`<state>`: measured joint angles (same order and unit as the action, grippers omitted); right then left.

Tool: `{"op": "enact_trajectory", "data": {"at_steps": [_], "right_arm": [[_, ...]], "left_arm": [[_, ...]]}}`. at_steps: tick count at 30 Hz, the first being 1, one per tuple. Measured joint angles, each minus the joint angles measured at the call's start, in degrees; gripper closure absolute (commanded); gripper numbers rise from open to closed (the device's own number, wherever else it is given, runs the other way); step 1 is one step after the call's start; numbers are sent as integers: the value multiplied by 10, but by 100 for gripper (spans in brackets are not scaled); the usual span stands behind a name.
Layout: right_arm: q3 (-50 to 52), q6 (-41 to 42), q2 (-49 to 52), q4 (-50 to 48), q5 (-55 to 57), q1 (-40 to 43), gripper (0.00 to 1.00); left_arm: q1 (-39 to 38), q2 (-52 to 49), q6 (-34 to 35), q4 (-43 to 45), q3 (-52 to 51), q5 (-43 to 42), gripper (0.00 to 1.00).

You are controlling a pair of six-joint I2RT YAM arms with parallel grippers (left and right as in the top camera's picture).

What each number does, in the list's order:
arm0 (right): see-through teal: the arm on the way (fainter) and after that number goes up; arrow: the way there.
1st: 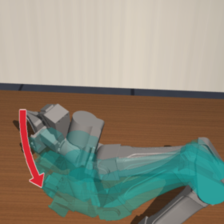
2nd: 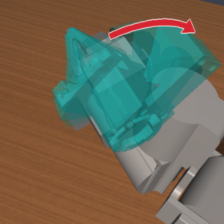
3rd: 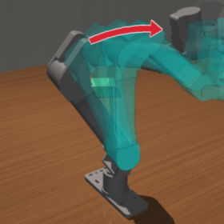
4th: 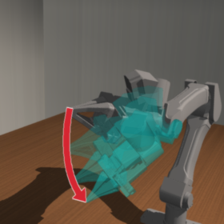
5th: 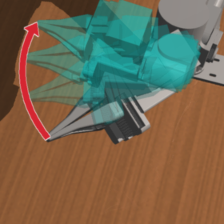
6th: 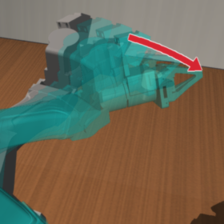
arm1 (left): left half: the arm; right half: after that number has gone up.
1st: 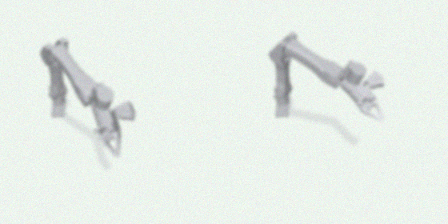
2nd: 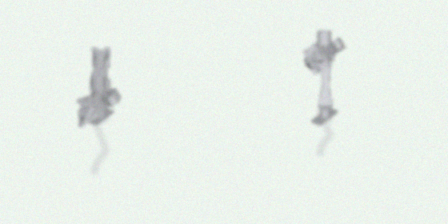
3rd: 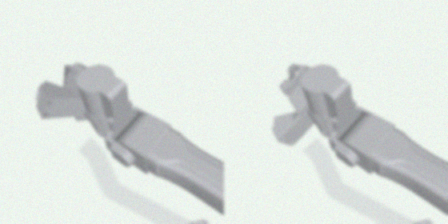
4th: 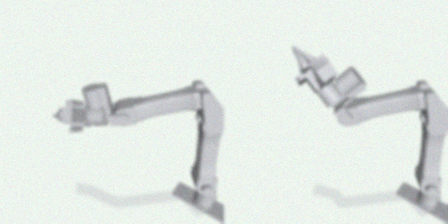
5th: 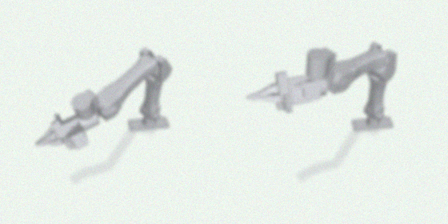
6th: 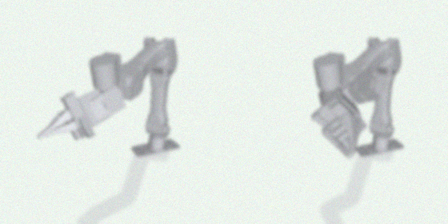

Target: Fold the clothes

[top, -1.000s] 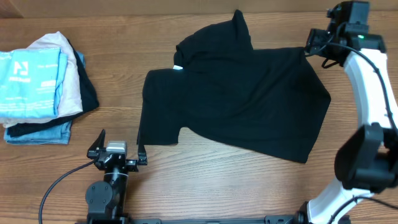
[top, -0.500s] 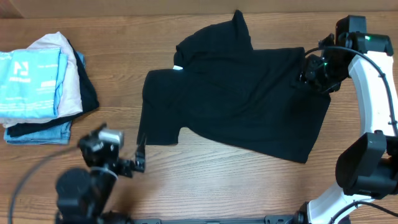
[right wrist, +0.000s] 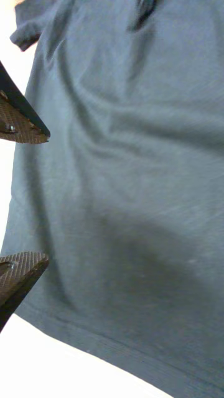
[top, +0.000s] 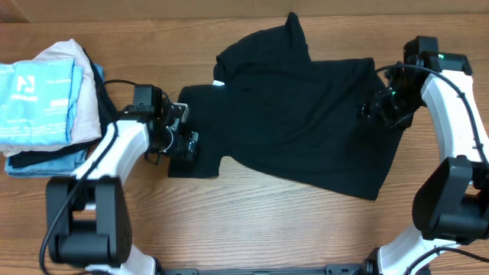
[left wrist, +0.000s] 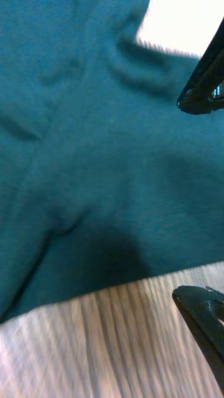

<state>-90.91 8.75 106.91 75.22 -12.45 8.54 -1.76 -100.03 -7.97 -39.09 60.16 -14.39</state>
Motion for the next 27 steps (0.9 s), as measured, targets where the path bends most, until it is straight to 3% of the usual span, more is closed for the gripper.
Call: {"op": "enact_trajectory", "data": {"at_steps": [3,5,8,12,21,24,27], "right_arm": [[38,1,0,-8,0,1,39],[72,4,0,-28,0,4,38],[122,11,0,-42,0,12,37],[139,39,0,-29,21,23,33],[255,118,0,-108,112,30,32],[274,125,0,-137,121,30,73],[274,125,0,-141,127,41,82]], "left_arm": [[0,-39,-2,17,6,0,19],[0,-46,-4,25,9,8,34],[0,-55,-10,32,14,30,66],[0,-60,-11,35,15,47,95],[0,-61,-11,34,15,51,96],[0,-61,-11,34,15,51,96],[0,-61,-11,34,15,52,96]]}}
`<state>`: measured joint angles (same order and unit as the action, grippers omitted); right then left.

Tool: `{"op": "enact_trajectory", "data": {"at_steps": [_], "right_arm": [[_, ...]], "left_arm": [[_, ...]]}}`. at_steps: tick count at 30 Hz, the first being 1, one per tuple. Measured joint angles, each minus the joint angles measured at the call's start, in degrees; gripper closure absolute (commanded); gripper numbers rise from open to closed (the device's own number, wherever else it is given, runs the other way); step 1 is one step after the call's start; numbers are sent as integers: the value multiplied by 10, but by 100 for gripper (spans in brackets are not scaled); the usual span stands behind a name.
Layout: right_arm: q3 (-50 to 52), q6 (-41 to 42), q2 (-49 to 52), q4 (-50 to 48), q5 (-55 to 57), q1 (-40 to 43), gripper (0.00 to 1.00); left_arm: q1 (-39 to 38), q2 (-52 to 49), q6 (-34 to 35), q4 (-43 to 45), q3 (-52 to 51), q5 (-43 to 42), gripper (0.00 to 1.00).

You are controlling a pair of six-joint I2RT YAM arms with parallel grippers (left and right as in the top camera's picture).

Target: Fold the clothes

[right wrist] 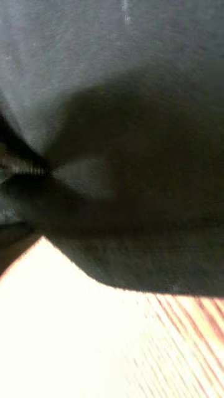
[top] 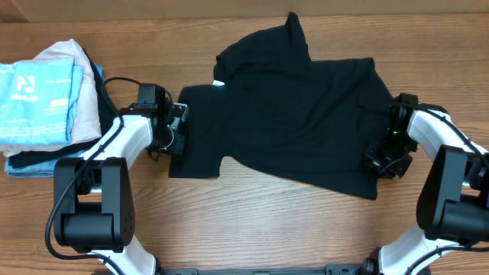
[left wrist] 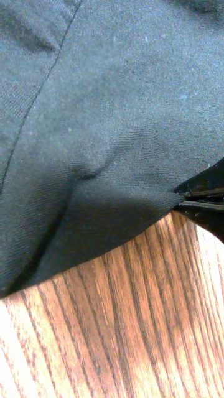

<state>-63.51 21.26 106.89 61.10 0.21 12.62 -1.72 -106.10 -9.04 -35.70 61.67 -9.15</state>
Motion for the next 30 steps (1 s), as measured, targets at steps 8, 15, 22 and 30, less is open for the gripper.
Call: {"op": "enact_trajectory", "data": {"at_steps": [8,15,22,30], "right_arm": [[1,-12,-5,-64,-1,80,96],[1,-31,-7,-95,1,80,68],[0,-33,-7,-79,13,83,47],[-16,-33,-4,-44,14,87,0]], "left_arm": [[0,0,0,0,0,2,96],[0,0,20,-12,0,-2,96],[0,-2,61,-110,1,-52,96],[-2,-3,76,-147,6,-91,42]]}}
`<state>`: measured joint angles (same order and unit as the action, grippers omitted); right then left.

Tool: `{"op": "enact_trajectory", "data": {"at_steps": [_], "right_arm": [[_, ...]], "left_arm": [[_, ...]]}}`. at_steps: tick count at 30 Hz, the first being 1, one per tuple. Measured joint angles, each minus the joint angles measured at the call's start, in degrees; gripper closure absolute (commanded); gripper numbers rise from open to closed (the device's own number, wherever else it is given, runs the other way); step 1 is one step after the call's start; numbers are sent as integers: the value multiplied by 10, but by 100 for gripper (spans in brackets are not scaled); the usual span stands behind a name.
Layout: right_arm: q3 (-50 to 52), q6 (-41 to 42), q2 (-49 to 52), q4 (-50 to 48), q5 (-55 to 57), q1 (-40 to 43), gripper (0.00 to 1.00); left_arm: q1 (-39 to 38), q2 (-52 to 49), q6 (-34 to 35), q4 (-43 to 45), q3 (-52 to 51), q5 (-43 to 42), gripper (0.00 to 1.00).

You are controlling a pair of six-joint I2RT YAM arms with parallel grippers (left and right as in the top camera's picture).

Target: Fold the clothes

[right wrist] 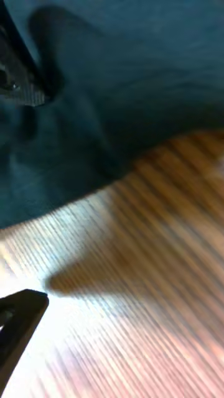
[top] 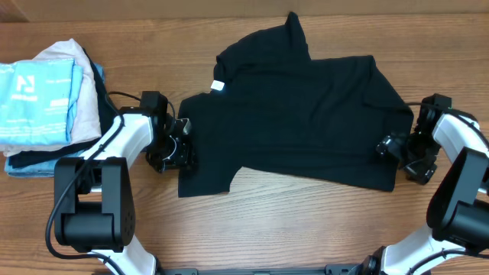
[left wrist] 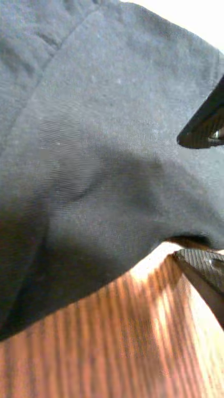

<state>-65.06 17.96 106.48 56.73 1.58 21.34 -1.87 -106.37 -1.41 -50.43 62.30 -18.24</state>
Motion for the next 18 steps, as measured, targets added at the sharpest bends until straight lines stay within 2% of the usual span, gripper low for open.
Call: {"op": "enact_trajectory", "data": {"at_steps": [4,8,10,12,13,14,15,16,18], "right_arm": [[-95,-1,2,69,-28,-1,0],[-179,-31,3,129,-80,-1,0],[-208,-38,3,146,-93,-1,0],[-216,-43,3,147,-102,-1,0],[-216,-45,3,148,-103,-1,0],[-216,-45,3,148,-104,-1,0],[-216,-45,3,148,-104,-1,0],[-216,-45,3,148,-104,-1,0],[-216,-45,3,148,-104,-1,0]], "left_arm": [[1,0,0,-25,3,-9,45],[1,0,8,-40,60,-66,31],[1,9,13,-23,124,-77,18],[0,28,17,30,170,-70,18],[0,30,17,37,175,-68,25],[-3,35,17,64,180,-60,60],[-7,33,19,87,179,-47,81],[-10,30,22,99,179,-38,91],[-15,13,21,99,181,-33,96]]}}
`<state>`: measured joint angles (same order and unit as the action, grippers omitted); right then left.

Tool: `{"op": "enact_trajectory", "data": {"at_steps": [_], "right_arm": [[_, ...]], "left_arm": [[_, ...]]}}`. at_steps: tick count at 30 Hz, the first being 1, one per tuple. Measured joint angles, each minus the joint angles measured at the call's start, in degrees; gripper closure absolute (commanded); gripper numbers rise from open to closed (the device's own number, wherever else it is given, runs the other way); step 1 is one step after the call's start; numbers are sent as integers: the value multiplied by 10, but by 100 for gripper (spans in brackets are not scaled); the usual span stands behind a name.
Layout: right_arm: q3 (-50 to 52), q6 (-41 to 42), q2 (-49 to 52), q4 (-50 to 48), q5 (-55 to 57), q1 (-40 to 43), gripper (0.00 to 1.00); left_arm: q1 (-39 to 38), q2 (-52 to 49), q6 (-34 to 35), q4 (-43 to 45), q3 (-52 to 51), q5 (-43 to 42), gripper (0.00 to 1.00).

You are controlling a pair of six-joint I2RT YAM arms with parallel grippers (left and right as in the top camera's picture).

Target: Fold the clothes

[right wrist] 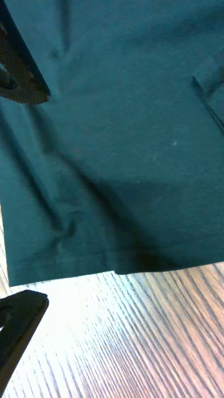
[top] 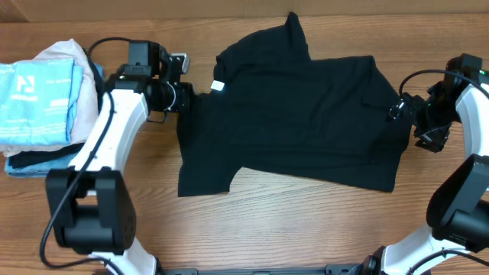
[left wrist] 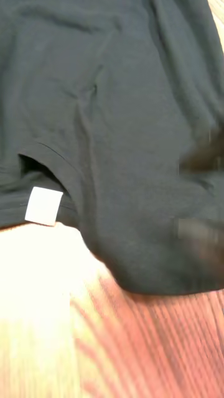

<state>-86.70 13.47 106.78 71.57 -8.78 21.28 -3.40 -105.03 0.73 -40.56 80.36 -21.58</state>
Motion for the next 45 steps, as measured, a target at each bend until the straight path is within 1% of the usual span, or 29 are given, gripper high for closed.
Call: {"op": "enact_trajectory", "data": {"at_steps": [7,9,11,13,16,19,20,21,22,23,24,26,27,30,32,33,34,38,40,42,45], "right_arm": [[0,0,0,-4,0,0,0],[0,0,0,1,0,0,0],[0,0,0,10,0,0,0],[0,0,0,13,0,0,0],[0,0,0,14,0,0,0],[0,0,0,13,0,0,0],[0,0,0,11,0,0,0],[0,0,0,10,0,0,0],[0,0,0,10,0,0,0],[0,0,0,10,0,0,0],[0,0,0,10,0,0,0],[0,0,0,10,0,0,0],[0,0,0,11,0,0,0],[0,0,0,7,0,0,0],[0,0,0,-3,0,0,0],[0,0,0,-8,0,0,0],[0,0,0,-15,0,0,0],[0,0,0,-43,0,0,0],[0,0,0,-55,0,0,0],[0,0,0,-64,0,0,0],[0,0,0,-71,0,0,0]], "left_arm": [[-49,-147,0,-14,0,7,96],[-49,-157,0,-22,8,-3,96],[-49,-161,1,-52,16,-5,96],[-49,-161,4,-115,17,-7,96],[-60,-163,4,-172,17,-5,96],[-82,-165,9,-201,16,-2,96],[-87,-162,15,-201,15,0,85],[-90,-154,22,-201,15,3,64],[-94,-124,30,-193,17,7,35],[-95,-100,31,-186,21,10,12],[-98,-71,34,-158,33,18,0],[-97,3,36,-98,86,33,0],[-97,27,37,-30,104,39,0],[-97,27,37,78,120,47,0],[-97,-15,37,157,120,57,1],[-97,-37,37,182,120,60,2],[-97,-79,37,219,120,65,2],[-96,-190,36,286,119,88,6],[-96,-225,36,315,118,93,8],[-96,-244,36,338,118,99,5],[-96,-269,36,373,118,132,7]]}}
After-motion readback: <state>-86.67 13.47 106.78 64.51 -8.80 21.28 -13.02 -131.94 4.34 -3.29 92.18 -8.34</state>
